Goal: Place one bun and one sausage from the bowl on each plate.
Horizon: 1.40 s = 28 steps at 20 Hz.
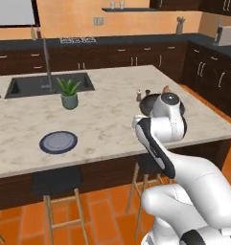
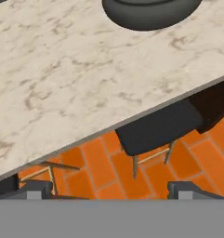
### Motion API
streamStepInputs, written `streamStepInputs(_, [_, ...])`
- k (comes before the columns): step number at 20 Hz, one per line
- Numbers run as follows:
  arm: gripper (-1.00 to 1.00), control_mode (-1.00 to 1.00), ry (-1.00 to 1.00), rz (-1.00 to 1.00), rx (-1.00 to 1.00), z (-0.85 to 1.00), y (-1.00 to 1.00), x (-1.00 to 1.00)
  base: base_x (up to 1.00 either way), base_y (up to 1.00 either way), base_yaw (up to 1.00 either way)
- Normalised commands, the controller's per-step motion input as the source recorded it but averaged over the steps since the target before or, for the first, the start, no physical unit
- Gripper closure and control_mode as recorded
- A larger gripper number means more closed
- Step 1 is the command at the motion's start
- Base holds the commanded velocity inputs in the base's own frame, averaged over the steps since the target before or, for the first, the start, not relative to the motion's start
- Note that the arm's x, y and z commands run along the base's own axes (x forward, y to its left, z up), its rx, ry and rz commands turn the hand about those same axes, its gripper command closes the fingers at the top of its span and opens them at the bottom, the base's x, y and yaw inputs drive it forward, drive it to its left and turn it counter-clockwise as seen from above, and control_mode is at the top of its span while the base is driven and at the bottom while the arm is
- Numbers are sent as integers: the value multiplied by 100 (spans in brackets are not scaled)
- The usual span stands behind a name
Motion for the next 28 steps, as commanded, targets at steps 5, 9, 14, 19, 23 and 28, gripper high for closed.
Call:
streamStepInputs(5, [-100, 100, 0, 0, 0, 0, 0, 0, 13, -100, 0])
streamStepInputs(9, [-100, 100, 0, 0, 0, 0, 0, 0, 54, -98, 6])
streamStepInputs(14, [-100, 100, 0, 0, 0, 0, 0, 0, 49, -31, 20])
streamStepInputs(19, [-100, 100, 0, 0, 0, 0, 0, 0, 40, -8, 11])
streamStepInputs(23, [-100, 100, 0, 0, 0, 0, 0, 0, 38, -24, 1])
streamStepInputs(28, [-100, 100, 0, 0, 0, 0, 0, 0, 64, -14, 1])
